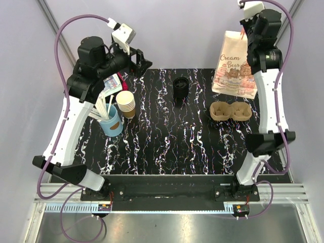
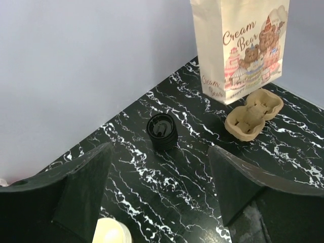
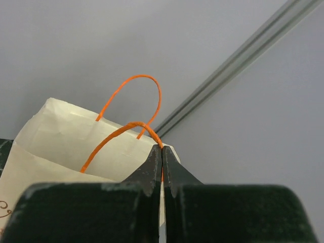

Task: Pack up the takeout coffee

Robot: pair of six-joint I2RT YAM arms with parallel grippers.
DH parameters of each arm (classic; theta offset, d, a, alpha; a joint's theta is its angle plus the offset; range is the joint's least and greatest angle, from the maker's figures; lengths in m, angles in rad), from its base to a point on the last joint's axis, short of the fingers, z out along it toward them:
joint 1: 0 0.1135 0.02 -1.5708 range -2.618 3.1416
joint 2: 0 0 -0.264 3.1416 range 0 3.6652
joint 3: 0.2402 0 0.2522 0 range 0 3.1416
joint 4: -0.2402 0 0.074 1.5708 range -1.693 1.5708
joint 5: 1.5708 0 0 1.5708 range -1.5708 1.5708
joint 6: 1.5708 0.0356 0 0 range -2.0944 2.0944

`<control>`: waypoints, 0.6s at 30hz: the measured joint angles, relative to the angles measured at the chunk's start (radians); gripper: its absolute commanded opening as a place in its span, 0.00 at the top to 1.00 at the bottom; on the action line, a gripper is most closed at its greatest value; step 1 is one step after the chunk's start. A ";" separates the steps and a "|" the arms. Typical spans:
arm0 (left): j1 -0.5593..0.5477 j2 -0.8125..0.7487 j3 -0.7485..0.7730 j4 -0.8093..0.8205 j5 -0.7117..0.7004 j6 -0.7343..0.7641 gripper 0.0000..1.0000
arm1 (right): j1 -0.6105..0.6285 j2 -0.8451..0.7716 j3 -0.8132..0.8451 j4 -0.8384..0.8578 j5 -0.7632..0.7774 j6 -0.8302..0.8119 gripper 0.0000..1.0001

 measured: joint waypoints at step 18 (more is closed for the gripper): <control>0.045 -0.001 -0.019 -0.015 0.000 0.003 0.17 | -0.131 0.316 0.203 0.132 -0.059 -0.007 1.00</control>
